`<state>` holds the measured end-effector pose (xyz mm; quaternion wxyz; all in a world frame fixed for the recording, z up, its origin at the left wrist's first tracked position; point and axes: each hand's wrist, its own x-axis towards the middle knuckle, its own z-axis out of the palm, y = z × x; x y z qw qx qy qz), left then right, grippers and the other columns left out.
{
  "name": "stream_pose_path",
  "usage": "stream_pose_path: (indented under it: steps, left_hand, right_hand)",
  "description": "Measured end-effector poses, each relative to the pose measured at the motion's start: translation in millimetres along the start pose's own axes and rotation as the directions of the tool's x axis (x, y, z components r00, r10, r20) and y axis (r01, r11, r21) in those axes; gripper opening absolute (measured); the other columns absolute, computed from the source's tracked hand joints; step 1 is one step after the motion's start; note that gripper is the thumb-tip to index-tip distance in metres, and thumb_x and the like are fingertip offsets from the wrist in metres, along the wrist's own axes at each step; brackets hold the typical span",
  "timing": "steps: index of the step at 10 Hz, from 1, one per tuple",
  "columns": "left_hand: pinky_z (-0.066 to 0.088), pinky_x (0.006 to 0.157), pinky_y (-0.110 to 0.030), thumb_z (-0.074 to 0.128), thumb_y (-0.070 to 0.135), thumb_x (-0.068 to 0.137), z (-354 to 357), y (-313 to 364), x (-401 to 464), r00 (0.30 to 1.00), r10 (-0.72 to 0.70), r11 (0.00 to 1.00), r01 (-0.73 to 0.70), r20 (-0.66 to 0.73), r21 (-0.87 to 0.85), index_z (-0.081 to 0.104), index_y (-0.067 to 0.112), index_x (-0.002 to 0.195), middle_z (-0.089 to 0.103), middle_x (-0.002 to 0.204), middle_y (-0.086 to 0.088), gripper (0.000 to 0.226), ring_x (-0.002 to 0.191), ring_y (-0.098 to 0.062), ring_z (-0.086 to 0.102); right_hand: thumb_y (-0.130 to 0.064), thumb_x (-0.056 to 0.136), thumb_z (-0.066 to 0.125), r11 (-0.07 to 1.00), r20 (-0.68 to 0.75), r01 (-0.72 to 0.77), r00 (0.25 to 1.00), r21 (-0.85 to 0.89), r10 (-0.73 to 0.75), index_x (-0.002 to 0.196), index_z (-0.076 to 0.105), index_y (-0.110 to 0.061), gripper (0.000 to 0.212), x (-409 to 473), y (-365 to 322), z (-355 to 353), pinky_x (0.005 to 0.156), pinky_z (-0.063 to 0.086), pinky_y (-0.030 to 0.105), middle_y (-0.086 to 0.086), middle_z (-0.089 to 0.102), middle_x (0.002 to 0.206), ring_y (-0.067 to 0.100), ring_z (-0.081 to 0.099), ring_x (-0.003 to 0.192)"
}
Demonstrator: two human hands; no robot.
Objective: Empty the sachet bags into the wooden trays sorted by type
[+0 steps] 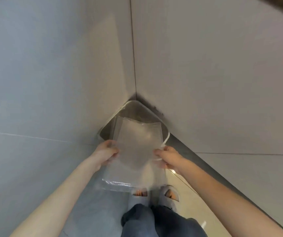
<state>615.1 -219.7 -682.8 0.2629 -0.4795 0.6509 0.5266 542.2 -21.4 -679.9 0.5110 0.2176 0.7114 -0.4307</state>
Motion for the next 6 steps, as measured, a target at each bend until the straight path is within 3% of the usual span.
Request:
stream_pose_path:
  steps: [1,2,3,4,5,6]
  left_hand:
    - [0.026,0.029,-0.010,0.052,0.003,0.083,10.7,-6.2,34.6,1.000,0.007,0.993,-0.007,0.003,0.121,0.052,0.013,0.087,0.050,0.046,0.001,0.011,0.029,-0.005,0.041]
    - [0.029,0.033,-0.014,0.052,0.004,0.082,18.2,-7.2,50.6,0.999,0.035,0.987,-0.030,-0.025,0.157,0.051,0.013,0.088,0.052,0.047,-0.001,0.010,0.033,-0.008,0.043]
    - [0.043,0.053,-0.021,0.058,0.008,0.082,24.8,-2.1,56.5,0.996,0.085,0.983,-0.082,-0.009,0.163,0.048,0.005,0.119,0.064,0.092,-0.015,0.038,0.074,-0.025,0.060]
    - [0.041,0.075,-0.023,0.059,0.011,0.082,25.4,0.2,56.9,0.995,0.101,0.973,-0.099,-0.001,0.211,0.043,0.001,0.127,0.058,0.119,-0.017,0.048,0.103,-0.028,0.057]
    - [0.034,0.081,-0.023,0.056,0.016,0.083,21.8,5.8,44.5,0.990,0.140,0.943,-0.143,0.030,0.300,0.044,0.005,0.127,0.054,0.127,-0.014,0.046,0.112,-0.027,0.052]
    - [0.033,0.085,-0.024,0.054,0.020,0.085,15.3,14.9,24.8,0.988,0.149,0.918,-0.149,0.029,0.368,0.039,0.006,0.132,0.050,0.133,-0.014,0.051,0.119,-0.027,0.048]
  right_hand:
    - [-0.017,0.088,0.056,0.995,0.041,-0.084,0.996,0.061,0.081,0.114,0.051,-0.001,0.031,35.3,4.1,2.4,0.048,0.046,0.022,0.012,0.058,0.093,0.020,0.054,0.066]
    - [-0.024,0.088,0.056,0.991,0.037,-0.113,0.993,0.074,0.111,0.116,0.048,-0.004,0.035,49.5,5.2,4.1,0.055,0.048,0.025,0.011,0.056,0.095,0.019,0.055,0.070]
    - [-0.033,0.088,0.054,0.981,0.073,-0.159,0.986,0.109,0.152,0.108,0.048,-0.009,0.031,51.8,2.6,4.4,0.057,0.048,0.026,0.007,0.054,0.086,0.018,0.055,0.068]
    - [-0.035,0.088,0.053,0.977,0.090,-0.183,0.981,0.108,0.174,0.104,0.048,-0.010,0.030,49.8,2.6,1.6,0.067,0.051,0.029,0.007,0.054,0.087,0.021,0.057,0.078]
    - [-0.038,0.089,0.050,0.984,0.052,-0.166,0.985,0.066,0.163,0.116,0.047,-0.012,0.038,34.1,1.8,-2.0,0.085,0.048,0.033,0.006,0.055,0.107,0.020,0.053,0.098]
    - [-0.039,0.089,0.048,0.989,-0.011,-0.143,0.990,-0.034,0.143,0.128,0.042,-0.013,0.047,11.7,-4.0,-5.1,0.093,0.043,0.033,0.005,0.049,0.129,0.020,0.049,0.114]
